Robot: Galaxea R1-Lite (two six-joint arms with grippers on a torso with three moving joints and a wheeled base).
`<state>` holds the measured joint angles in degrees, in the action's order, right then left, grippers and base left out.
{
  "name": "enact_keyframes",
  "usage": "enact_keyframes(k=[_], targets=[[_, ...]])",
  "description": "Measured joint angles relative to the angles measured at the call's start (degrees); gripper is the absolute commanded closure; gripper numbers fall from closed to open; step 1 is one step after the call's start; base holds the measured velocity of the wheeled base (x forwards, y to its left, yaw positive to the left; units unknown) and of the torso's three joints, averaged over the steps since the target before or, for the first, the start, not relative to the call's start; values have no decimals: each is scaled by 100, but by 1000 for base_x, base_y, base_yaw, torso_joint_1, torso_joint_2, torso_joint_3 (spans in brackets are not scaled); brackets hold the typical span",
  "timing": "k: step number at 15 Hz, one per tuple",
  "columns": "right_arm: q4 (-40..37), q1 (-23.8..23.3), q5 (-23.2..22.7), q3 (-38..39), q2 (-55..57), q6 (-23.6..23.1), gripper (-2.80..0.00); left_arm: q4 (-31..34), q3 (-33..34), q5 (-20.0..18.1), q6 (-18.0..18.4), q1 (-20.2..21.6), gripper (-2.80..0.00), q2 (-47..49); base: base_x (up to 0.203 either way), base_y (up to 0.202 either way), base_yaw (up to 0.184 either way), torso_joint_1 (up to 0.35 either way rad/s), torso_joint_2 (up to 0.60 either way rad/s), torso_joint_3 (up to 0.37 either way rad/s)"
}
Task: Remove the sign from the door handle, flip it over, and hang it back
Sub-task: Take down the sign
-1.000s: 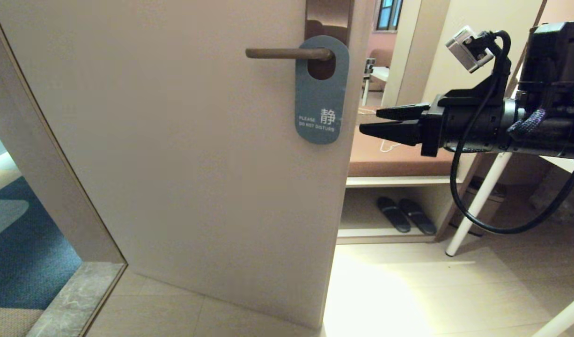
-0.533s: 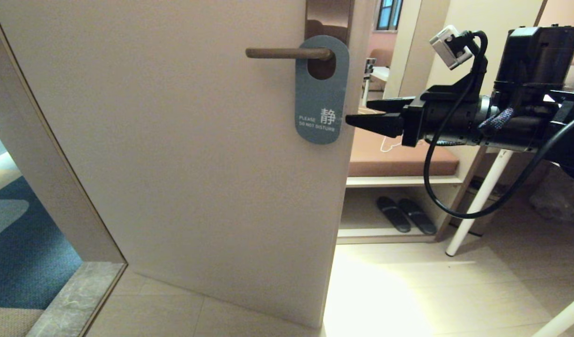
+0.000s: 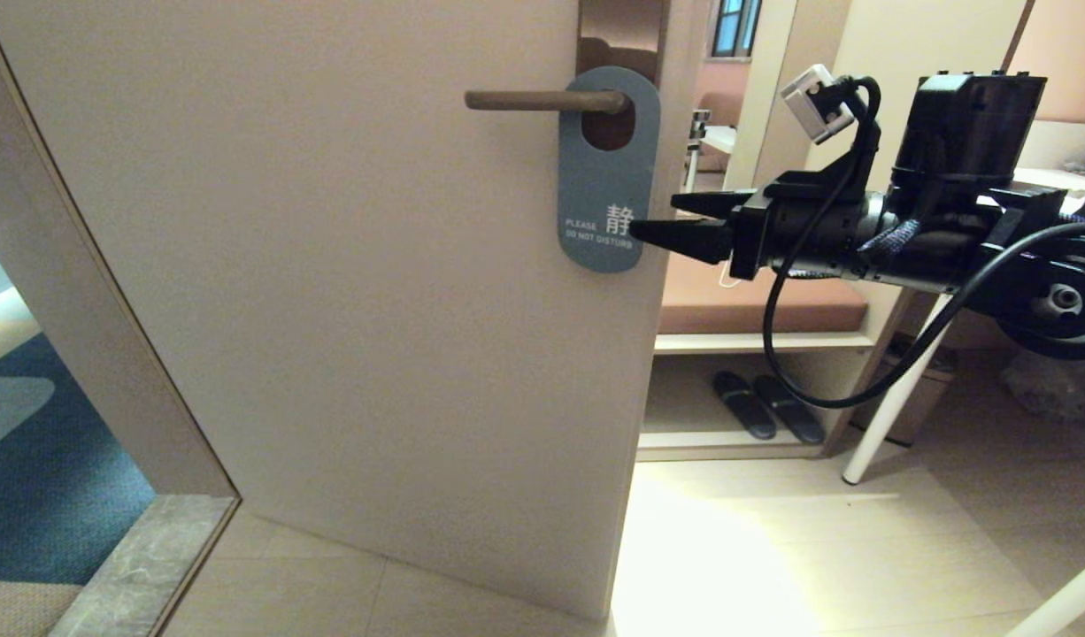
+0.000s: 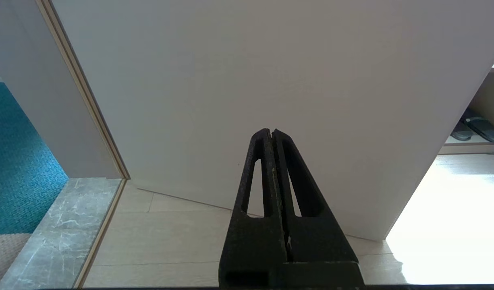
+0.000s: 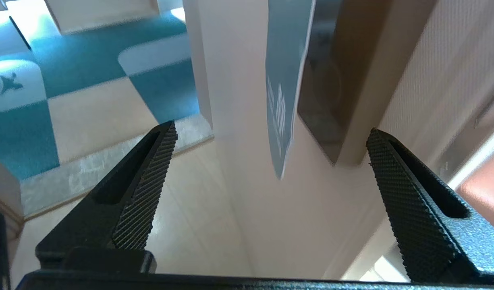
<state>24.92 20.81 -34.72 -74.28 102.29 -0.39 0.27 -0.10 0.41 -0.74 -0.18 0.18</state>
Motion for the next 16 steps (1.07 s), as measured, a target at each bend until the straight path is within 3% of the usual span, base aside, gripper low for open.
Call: enact_keyframes(k=[7,16], targets=[[83,68,-459,-144,134,179,-280,-2,0,0,0,0,0,0,0,0,0,0,0,0],[207,88,-670,-419,444,188,-280,-1,0,0,-3,0,0,0,0,0,0,0,0,0]])
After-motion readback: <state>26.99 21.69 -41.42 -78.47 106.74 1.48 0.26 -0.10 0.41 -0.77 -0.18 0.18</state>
